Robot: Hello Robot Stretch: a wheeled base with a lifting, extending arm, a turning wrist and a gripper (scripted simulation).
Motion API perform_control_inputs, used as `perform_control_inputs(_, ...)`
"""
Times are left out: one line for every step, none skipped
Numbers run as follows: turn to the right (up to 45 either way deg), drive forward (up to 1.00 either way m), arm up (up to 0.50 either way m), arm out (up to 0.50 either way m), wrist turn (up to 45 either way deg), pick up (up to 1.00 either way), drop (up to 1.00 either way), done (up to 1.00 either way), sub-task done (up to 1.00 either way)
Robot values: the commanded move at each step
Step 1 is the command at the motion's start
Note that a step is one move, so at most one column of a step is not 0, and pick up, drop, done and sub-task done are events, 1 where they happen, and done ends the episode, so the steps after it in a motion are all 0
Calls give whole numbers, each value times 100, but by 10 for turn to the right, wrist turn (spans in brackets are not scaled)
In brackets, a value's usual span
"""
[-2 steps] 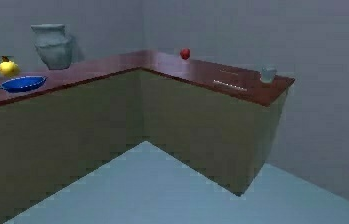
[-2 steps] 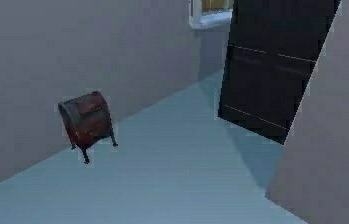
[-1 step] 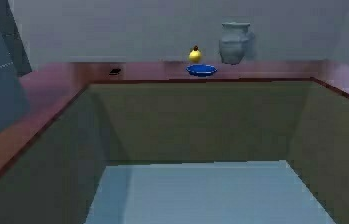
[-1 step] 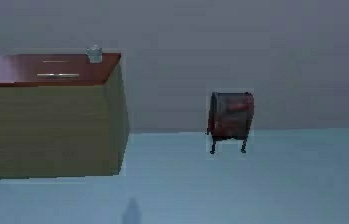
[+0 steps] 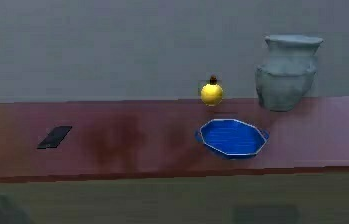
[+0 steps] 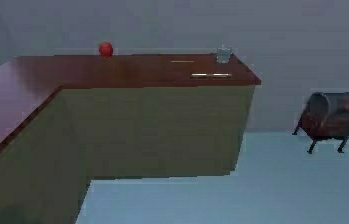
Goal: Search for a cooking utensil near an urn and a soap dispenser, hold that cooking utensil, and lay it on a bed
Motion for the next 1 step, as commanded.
perform_control_inputs(450, 0, 0, 0, 0, 0, 0, 0, 0)
